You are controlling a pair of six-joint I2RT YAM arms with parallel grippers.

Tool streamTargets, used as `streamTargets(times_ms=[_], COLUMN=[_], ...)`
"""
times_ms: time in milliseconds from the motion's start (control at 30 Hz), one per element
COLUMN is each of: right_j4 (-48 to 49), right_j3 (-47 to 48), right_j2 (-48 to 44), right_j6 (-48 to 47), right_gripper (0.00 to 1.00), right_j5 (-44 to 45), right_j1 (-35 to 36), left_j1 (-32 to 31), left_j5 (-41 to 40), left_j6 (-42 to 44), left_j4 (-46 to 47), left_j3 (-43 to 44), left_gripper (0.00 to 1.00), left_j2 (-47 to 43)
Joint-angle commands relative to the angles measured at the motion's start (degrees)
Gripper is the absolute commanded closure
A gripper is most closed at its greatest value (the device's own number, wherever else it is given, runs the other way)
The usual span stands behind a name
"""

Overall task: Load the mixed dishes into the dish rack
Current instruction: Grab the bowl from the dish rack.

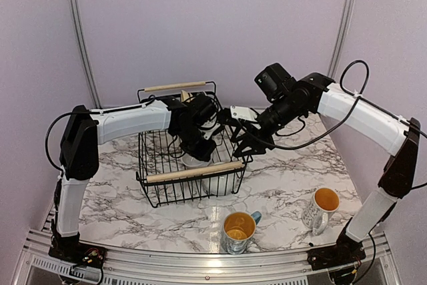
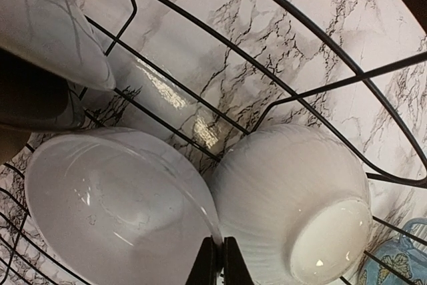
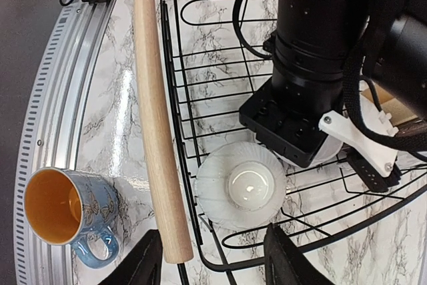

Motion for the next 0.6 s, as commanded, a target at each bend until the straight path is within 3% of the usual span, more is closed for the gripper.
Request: streamTargets(times_ms=[0,100,300,567], right_j4=[0.7,0.8,1.3,1.5], right_j3=[0.6,0.2,-0.4,-0.8], right_j2=[-1.5,-1.6,-1.4,-1.5], right_j6=[0.6,0.7,0.9,1.0], right_gripper=[0.5,0.5,0.5,0.5], right_j5=[0.3,0.4,-0.2,-0.4], right_j1=[-0.2,-0.2,-0.2,-0.2], left_j1=[-0.1,0.1,0.8,3.3], left_j5=[2.2,4.0,12.2,17.7], left_j6=[-1.8,-3.7,-11.5,-26.7], left_j4=[-1.9,-0.6,12.2,38.1], left_j3=[-0.1,-2.4,-12.1,-29.9], left_gripper=[1.0,1.0,1.0,1.0], left_j2=[-4.0,-7.2,-12.1,-19.4])
